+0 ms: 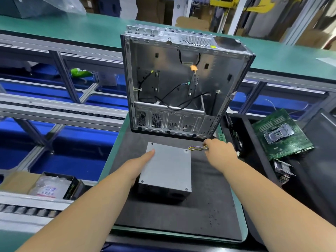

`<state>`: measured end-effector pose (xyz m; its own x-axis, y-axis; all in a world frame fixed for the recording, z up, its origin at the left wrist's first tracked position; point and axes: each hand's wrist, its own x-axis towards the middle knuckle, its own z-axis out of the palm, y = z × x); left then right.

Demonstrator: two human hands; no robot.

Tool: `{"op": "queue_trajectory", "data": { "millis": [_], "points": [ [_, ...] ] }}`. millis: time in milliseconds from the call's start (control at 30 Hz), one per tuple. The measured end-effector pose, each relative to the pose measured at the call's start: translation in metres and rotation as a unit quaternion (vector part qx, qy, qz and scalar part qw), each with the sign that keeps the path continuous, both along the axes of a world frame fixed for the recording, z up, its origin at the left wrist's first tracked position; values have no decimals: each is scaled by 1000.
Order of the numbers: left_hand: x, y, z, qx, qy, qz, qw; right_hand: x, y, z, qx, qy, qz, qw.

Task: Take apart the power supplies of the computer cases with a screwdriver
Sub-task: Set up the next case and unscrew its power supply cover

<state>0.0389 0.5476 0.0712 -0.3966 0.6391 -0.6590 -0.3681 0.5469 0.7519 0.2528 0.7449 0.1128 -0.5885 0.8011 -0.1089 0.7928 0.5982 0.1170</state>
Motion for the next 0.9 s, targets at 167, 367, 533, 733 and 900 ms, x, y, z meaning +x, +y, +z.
{"op": "queue_trajectory", "data": {
  "millis": [167,367,533,733,900],
  "points": [
    [-8,9,-3,-81,62,-45,994,-4,-7,-4,-20,-12,-21,1000],
    [-20,9,10,-69,231,-83,967,-24,-31,9,8,56,-22,998],
    [-27,-17,29,46,267,-2,963,-55,-66,21,-42,148,13,988],
    [-55,-69,38,79,286,31,955,-103,-108,24,-102,240,57,964],
    [-68,-124,26,81,299,61,949,-135,-152,14,-159,350,111,917]
  ]
}}
